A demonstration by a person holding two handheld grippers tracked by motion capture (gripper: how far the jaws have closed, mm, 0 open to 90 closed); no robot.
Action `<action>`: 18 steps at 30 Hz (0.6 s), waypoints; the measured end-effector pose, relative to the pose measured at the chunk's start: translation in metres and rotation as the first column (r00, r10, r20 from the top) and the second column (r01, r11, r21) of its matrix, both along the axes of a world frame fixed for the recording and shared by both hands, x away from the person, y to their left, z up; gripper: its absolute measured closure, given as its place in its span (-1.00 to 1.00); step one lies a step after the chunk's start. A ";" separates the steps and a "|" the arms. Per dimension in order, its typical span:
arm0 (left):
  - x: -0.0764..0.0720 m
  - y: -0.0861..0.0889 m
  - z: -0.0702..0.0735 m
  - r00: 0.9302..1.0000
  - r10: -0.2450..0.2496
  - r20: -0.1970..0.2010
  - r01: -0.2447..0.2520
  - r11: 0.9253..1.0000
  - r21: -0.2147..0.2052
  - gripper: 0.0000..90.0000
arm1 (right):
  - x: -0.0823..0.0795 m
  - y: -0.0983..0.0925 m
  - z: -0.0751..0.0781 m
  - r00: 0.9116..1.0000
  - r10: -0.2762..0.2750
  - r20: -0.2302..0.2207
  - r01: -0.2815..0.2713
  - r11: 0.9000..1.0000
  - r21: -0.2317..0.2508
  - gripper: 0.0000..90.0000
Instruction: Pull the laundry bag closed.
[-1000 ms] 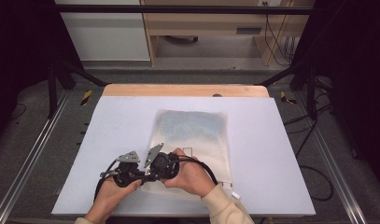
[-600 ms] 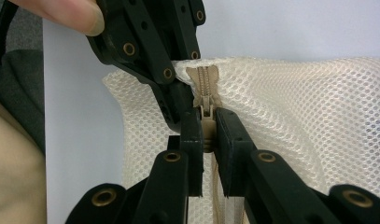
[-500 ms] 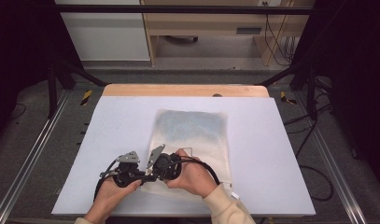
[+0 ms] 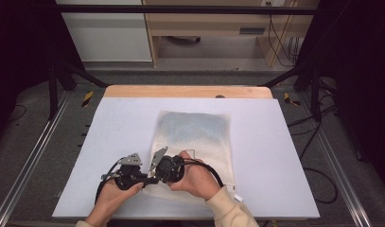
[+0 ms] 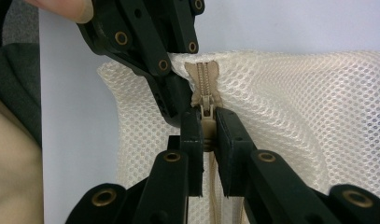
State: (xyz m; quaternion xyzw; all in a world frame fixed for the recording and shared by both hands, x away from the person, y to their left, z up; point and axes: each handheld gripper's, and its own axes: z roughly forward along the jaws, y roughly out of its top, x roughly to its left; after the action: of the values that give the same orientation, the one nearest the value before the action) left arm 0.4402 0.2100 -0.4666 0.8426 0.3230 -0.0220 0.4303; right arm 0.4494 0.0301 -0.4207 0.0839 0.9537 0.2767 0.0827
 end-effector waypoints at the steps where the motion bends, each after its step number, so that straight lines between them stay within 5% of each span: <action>1: 0.000 0.000 0.000 1.000 -0.002 0.001 0.002 1.000 0.003 0.96 | 0.000 0.000 0.000 1.000 0.000 0.000 0.000 1.000 0.000 0.83; 18: 0.000 0.000 0.001 1.000 -0.008 0.002 0.008 1.000 0.007 0.96 | -0.001 0.001 -0.001 1.000 0.009 0.018 -0.008 1.000 -0.023 0.83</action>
State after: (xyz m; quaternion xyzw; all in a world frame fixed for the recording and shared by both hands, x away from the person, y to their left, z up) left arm 0.4397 0.2095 -0.4659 0.8453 0.3194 -0.0216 0.4278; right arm 0.4481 0.0307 -0.4222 0.0763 0.9564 0.2666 0.0911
